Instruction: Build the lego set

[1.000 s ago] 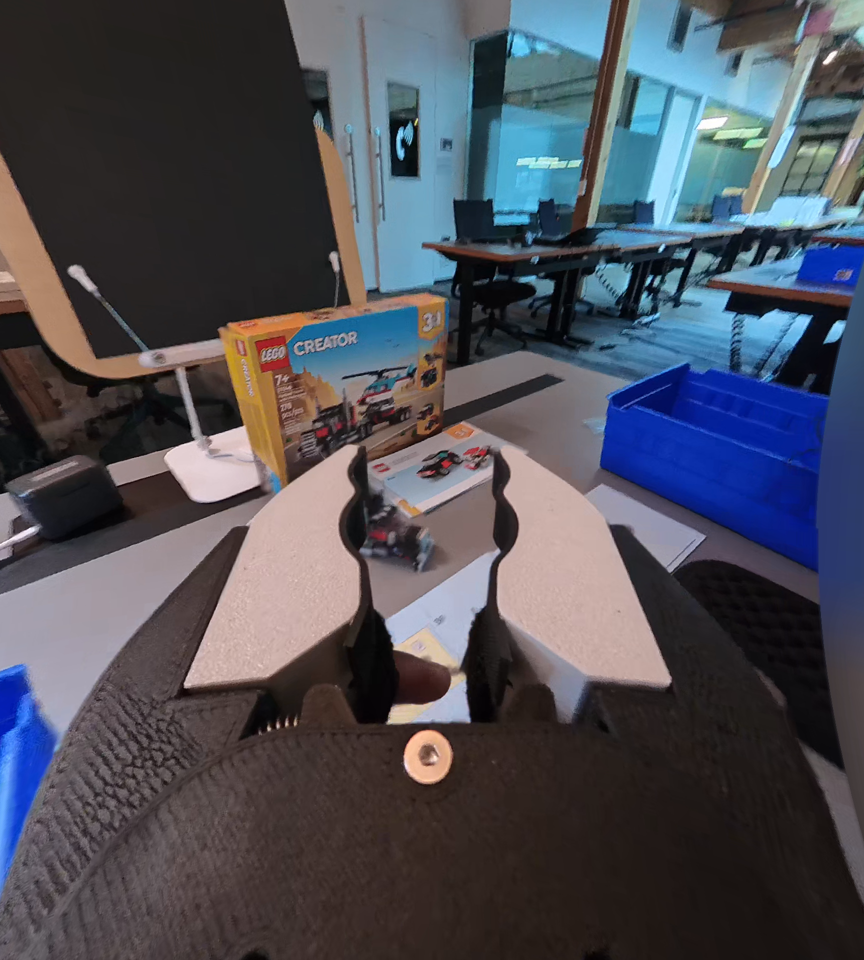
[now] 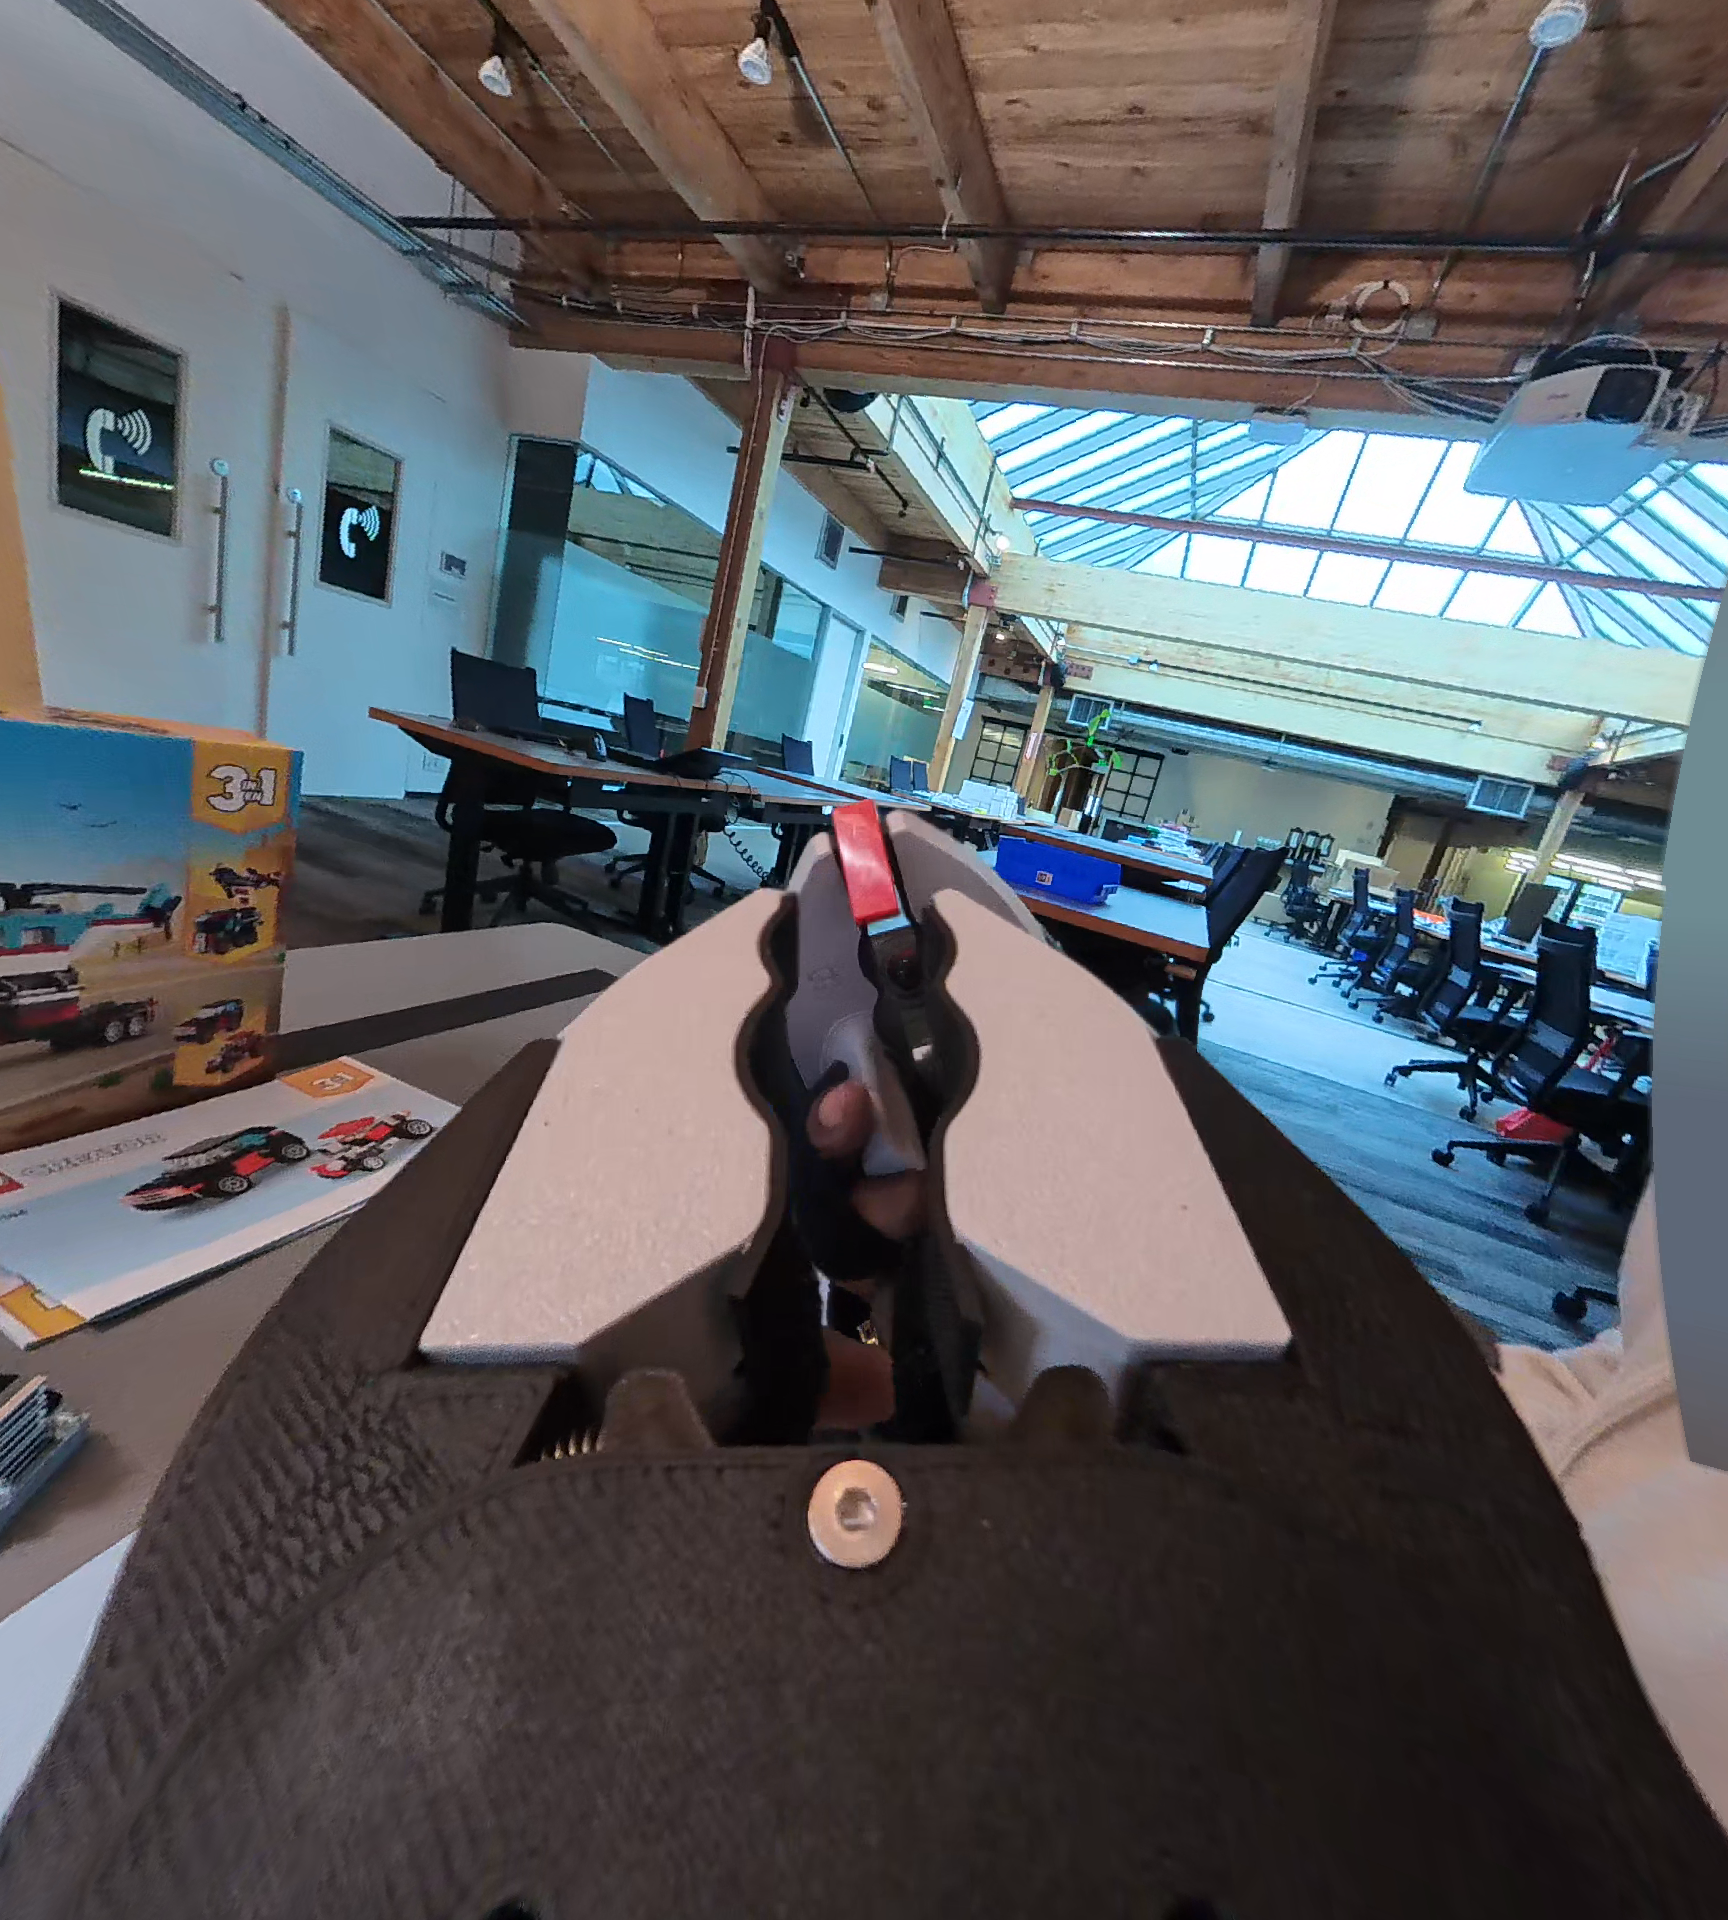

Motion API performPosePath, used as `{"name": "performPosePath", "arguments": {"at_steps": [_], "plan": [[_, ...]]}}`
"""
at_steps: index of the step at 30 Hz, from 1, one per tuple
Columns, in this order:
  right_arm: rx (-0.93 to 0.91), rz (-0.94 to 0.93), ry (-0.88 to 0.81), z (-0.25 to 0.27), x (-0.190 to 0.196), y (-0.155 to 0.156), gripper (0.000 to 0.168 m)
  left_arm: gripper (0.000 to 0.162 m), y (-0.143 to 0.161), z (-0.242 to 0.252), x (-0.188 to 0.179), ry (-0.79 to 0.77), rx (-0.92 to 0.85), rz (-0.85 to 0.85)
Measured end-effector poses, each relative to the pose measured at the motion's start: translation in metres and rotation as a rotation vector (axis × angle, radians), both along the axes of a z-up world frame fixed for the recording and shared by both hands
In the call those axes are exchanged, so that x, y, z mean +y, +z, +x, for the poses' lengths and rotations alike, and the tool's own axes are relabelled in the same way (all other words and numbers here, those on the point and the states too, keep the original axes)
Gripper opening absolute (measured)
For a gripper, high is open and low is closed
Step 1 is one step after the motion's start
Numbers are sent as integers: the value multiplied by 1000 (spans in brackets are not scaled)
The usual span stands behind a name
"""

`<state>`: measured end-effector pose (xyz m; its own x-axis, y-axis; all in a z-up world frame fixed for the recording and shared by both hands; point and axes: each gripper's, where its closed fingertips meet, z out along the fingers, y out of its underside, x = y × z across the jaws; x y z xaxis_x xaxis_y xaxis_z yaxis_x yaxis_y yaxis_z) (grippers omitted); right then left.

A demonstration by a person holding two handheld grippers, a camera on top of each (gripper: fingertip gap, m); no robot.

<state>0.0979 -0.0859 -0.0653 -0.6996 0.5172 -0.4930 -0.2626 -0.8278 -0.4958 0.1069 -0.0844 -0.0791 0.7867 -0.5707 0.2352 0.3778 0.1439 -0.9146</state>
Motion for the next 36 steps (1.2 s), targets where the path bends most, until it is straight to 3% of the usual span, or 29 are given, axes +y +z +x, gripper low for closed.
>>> {"name": "performPosePath", "arguments": {"at_steps": [3, 8, 12, 15, 17, 23, 36], "plan": [[-21, 10, 9, -7, -4, -6, 8, 10, 0, -6, -3, 8, -3, 7], [-117, 130, 12, -21, -3, -27, 8, 8, -20, -22, -2, -83, 130, -64], [-326, 499, 21, -28, 6, -49, 30, 8, -45, -39, 0, -288, 363, -204], [-484, 883, 50, -30, 8, -58, 29, 8, -56, -50, -2, -324, 521, -299], [-509, 1025, 99, -35, 4, -62, 28, 8, -58, -48, -7, -320, 589, -306], [-487, 1179, 179, -33, -22, -89, 19, 8, -85, -40, -19, -271, 772, -323], [-525, 1084, 106, -30, -20, -104, 8, 8, -96, -32, -20, -357, 810, -364]]}}
